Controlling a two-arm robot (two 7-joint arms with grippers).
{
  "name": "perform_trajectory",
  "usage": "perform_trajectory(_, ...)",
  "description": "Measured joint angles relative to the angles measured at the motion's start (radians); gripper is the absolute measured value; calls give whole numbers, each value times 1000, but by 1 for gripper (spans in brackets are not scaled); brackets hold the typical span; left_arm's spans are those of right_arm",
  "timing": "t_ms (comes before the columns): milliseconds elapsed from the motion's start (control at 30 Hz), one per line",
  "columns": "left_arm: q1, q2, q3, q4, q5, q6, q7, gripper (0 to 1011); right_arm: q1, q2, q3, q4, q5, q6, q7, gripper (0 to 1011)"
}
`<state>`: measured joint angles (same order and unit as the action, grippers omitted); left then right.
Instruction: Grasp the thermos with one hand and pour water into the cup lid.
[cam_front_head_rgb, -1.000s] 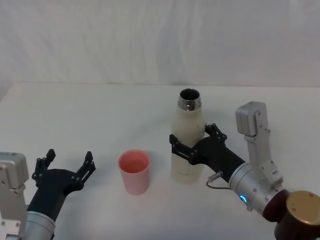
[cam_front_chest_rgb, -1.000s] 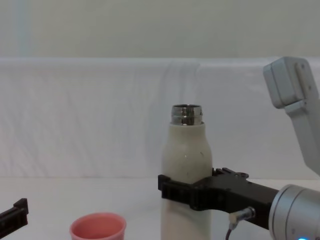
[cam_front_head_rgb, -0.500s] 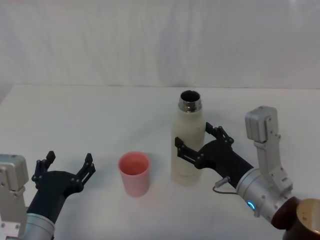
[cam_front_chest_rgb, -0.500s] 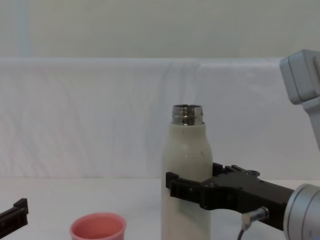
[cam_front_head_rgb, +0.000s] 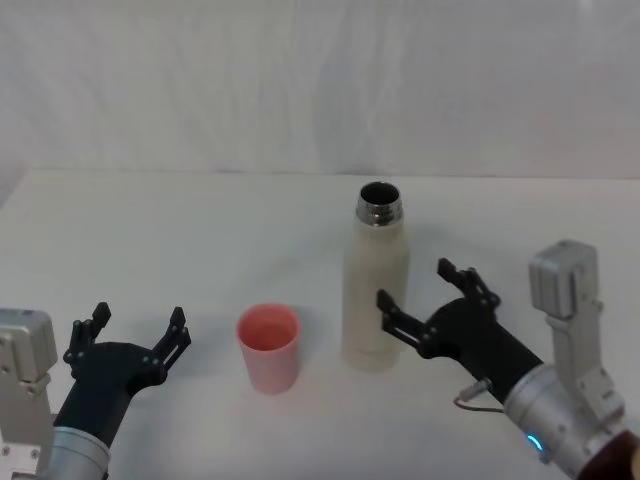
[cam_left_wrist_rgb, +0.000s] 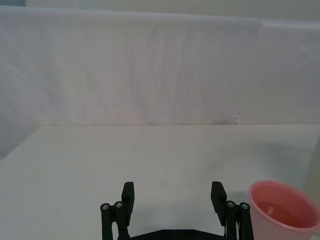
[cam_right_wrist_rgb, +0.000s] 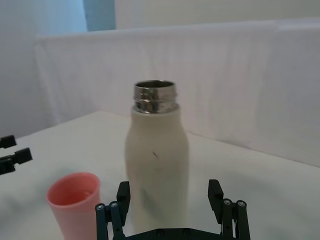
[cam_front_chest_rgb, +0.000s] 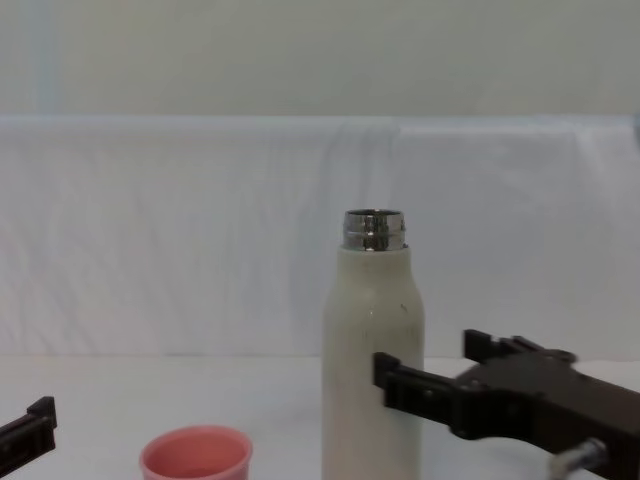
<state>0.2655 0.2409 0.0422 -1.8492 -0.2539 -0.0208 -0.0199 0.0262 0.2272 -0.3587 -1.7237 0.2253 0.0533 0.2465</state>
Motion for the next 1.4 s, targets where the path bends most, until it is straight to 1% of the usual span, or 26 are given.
perform_trajectory(133,0,0,0,0,0,0,0,1001,-56,10,27,-29,-16,-32,-28,1001)
perform_trajectory(233,0,0,0,0,0,0,0,1001,-84,14,39,-35,-18,-50,-30,1001)
perform_trajectory(433,0,0,0,0,0,0,0,1001,-120,16,47,-30,-16,-82,-17,1001)
perform_trajectory(567,0,0,0,0,0,0,0,1001,-142,11,48,-15,-10,-107,-2,1001)
perform_trajectory(733,0,0,0,0,0,0,0,1001,-149,6,43,-3,-6,-115,8,1001)
perform_trajectory(967,0,0,0,0,0,0,0,1001,-145,-7,26,23,3,-124,28,1001)
perform_trajectory(1400,0,0,0,0,0,0,0,1001,-146,-6,29,20,3,-124,26,1001)
